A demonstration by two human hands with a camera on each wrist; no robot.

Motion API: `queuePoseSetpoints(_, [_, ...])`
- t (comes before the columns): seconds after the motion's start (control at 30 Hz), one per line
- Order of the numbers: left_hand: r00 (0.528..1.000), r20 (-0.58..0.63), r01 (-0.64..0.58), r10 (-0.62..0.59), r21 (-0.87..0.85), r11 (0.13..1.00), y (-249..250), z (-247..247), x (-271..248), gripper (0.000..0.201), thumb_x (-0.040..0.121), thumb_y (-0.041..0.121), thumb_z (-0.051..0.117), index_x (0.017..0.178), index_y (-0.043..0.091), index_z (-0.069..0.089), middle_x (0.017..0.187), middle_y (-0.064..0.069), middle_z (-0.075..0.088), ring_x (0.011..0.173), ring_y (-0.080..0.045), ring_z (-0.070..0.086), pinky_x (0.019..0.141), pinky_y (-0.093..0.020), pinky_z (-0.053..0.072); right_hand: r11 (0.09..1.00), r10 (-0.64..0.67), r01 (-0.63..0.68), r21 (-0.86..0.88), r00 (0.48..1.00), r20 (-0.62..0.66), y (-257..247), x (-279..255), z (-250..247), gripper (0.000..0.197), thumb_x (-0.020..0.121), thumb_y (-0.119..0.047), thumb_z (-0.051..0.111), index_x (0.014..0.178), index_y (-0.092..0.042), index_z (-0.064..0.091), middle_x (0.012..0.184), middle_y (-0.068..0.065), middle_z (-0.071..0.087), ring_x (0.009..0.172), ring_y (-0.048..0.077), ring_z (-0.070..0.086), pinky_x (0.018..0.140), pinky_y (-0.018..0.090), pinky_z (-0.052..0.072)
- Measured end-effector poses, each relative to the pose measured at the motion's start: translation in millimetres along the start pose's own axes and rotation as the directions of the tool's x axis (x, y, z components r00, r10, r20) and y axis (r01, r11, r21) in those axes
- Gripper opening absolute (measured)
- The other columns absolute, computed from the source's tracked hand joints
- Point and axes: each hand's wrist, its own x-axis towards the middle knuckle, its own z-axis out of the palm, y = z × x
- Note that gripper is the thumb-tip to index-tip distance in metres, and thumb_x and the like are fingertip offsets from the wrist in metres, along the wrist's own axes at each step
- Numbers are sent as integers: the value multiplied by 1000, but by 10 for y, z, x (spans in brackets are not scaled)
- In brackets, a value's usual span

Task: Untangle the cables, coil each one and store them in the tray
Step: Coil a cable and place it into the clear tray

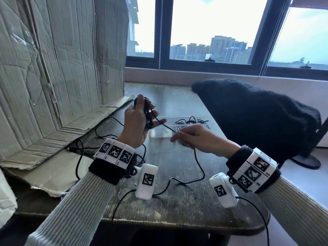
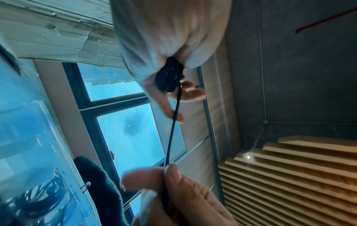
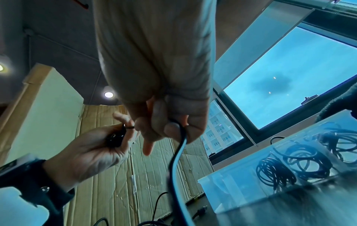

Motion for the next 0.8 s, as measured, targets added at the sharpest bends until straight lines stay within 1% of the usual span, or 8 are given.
queuePoseSetpoints(0.13, [1000,20,-18,13,257,966,-35,-41,30,30,102,34,39,82,14,49,73,1,51,40,-4,35,39,-19,36,996,-43,54,-75,989,143,-115,-48,-18,22,98,-23,52,96,-14,72,60,-12,51,61,13,44,62,29,37])
queuePoseSetpoints(0.27, [980,198,-99,-29,605,790,-114,-57,6,30,102,31,38,95,4,49,81,-2,62,41,-6,41,38,-22,36,967,-105,148,-207,973,206,-206,-96,-27,18,95,-21,58,99,-17,75,65,-6,58,61,11,49,61,25,42])
queuePoseSetpoints(0.33, [968,243,-120,-62,668,735,-154,-47,-12,28,101,32,39,93,7,48,84,-3,64,40,-6,42,38,-22,37,951,-130,181,-251,970,207,-238,-109,-34,17,93,-24,59,98,-21,76,71,3,67,63,24,55,63,36,48])
queuePoseSetpoints(0.4, [965,252,-121,-78,686,717,-179,-21,-31,27,101,33,39,92,8,47,82,-3,66,38,-7,41,38,-22,36,941,-156,209,-267,966,206,-254,-117,-44,17,91,-25,60,97,-23,76,81,8,71,76,37,61,73,51,52])
queuePoseSetpoints(0.5, [958,269,-115,-100,679,725,-196,17,-59,30,101,34,38,85,10,47,71,0,63,36,-8,38,38,-22,33,935,-178,237,-265,958,227,-290,-138,-56,21,88,-34,58,98,-27,75,82,12,69,78,43,58,72,57,49])
queuePoseSetpoints(0.57, [956,259,-55,-135,613,789,-191,32,-85,35,101,38,36,80,12,47,58,2,52,36,-8,35,38,-22,30,927,-177,248,-281,951,252,-323,-157,-77,24,87,-43,56,99,-32,74,81,6,69,77,41,59,72,54,50])
queuePoseSetpoints(0.7, [972,167,79,-168,439,895,-159,45,-124,57,97,56,22,73,12,49,48,5,35,36,-7,29,39,-18,23,927,-158,241,-287,946,282,-354,-184,-154,20,93,-30,60,106,-26,74,73,-23,65,68,20,56,66,36,49])
queuePoseSetpoints(0.8, [957,188,134,-219,385,913,-149,32,-104,55,101,50,18,79,10,48,47,3,39,35,-8,30,38,-16,27,940,-133,212,-268,949,285,-392,-209,-192,21,93,-28,59,109,-26,73,74,-3,66,64,15,51,60,29,52])
